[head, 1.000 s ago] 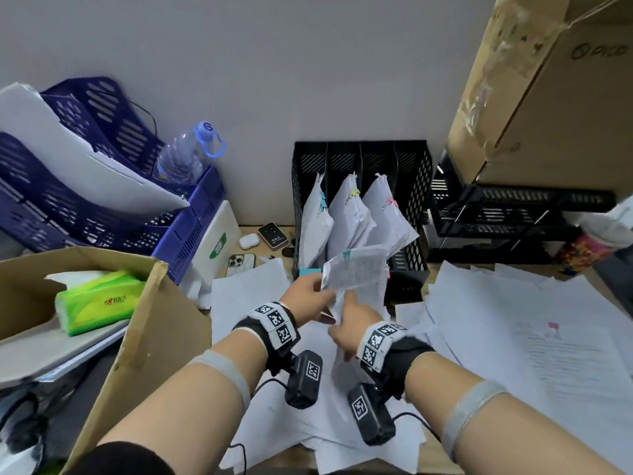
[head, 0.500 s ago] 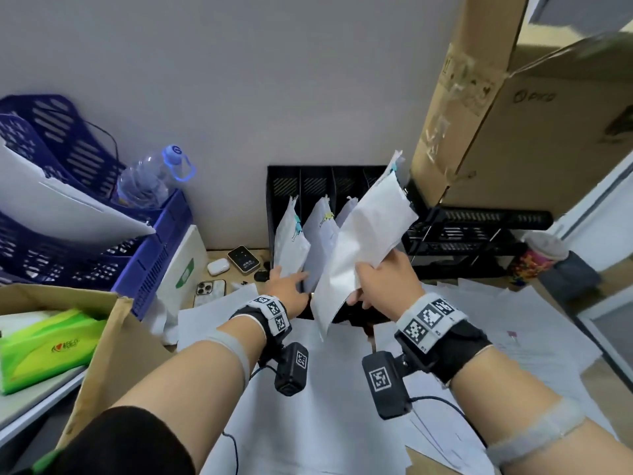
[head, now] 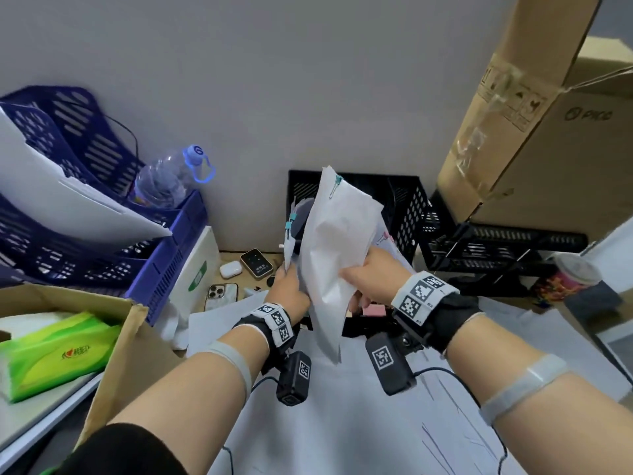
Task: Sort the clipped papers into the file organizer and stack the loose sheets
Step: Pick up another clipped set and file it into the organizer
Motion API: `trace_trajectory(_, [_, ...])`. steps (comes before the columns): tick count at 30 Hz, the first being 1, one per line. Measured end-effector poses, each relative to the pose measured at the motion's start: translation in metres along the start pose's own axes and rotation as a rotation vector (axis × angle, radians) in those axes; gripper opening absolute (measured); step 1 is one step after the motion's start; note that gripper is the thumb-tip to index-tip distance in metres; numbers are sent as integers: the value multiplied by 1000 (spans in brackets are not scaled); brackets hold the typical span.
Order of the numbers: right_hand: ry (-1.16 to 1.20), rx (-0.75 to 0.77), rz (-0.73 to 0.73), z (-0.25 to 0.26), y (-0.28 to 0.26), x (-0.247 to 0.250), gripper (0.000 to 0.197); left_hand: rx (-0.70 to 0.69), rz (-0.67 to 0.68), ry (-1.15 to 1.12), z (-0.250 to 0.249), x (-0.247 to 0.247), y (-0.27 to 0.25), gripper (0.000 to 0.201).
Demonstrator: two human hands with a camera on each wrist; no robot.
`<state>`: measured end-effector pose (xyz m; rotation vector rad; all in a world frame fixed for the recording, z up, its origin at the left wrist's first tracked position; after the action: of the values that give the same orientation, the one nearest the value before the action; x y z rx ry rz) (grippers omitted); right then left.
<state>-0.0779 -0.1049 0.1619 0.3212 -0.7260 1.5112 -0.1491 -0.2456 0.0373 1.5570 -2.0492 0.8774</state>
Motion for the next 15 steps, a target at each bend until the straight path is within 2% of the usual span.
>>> trace_trajectory(2, [-76, 6, -11, 2, 20, -5, 26, -14, 11, -9, 3, 3, 4, 62])
trace_trajectory(6, [-66, -11, -90, 5, 56, -16, 32, -74, 1, -12, 3, 11, -8, 69])
trace_trajectory(8, [-40, -53, -121, 2, 66, -26, 30, -76, -5, -18, 5, 11, -10, 74])
trace_trajectory(11, [57, -136, -77, -3, 76, -41, 22, -122, -16, -27, 5, 13, -12, 77])
trace_trajectory(13, [30, -125, -145, -1, 84, -42, 17, -129, 1, -13, 5, 14, -15, 77])
trace_trajectory(15, [51, -112, -197, 1, 90, -44, 23, -135, 8, -17, 5, 16, -17, 76])
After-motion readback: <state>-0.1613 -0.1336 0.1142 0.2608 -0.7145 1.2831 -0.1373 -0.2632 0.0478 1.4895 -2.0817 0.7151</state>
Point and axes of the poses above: each hand's wrist, its own y-axis towards the middle knuckle, its own x-axis out of the back of the hand, z = x × y, the point moved 4 cm from there along y, towards the middle knuckle, and after that the axes turned 4 degrees about -z, right-handed, at the moved point
